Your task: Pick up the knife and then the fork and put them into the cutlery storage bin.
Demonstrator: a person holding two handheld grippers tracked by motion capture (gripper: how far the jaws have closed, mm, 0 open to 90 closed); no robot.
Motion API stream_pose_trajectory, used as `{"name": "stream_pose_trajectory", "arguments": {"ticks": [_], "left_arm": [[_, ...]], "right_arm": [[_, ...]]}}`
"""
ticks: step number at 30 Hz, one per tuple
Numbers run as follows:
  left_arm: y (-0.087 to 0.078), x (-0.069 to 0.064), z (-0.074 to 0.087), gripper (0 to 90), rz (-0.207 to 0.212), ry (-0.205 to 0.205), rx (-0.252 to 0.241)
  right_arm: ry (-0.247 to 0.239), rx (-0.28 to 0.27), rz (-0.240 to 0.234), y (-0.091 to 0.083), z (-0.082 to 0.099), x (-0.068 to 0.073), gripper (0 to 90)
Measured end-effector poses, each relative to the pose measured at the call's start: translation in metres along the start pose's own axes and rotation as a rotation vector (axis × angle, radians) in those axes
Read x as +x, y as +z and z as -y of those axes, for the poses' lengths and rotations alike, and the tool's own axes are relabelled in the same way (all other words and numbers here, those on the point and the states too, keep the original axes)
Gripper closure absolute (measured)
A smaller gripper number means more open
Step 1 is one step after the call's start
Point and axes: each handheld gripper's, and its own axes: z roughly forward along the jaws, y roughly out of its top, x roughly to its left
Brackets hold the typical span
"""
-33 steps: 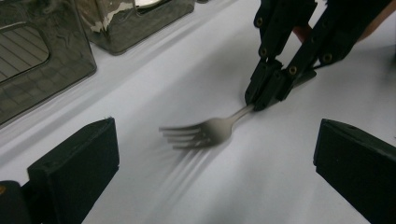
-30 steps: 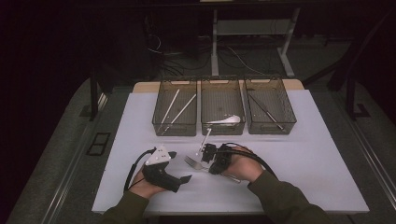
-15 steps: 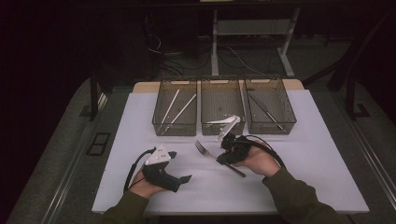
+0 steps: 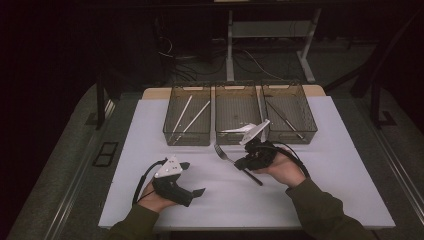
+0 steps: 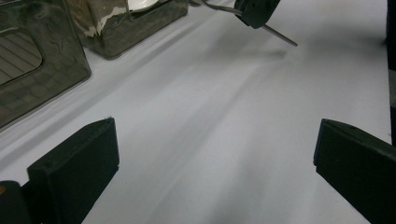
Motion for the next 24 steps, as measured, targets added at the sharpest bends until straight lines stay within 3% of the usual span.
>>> {"name": "stream_pose_trajectory", "arguments": {"ticks": [9, 24], "left_arm": [[0.000, 0.000, 0.000, 0.0, 0.002, 0.002, -0.002], [0.000, 0.000, 0.000, 0.0, -0.002, 0.005, -0.002]], "right_arm": [[0.024, -0.091, 0.012, -0.017, 0.002, -0.005, 84.4], [0.063, -0.222, 0.072, -0.050, 0.006, -0.017, 84.4]]}}
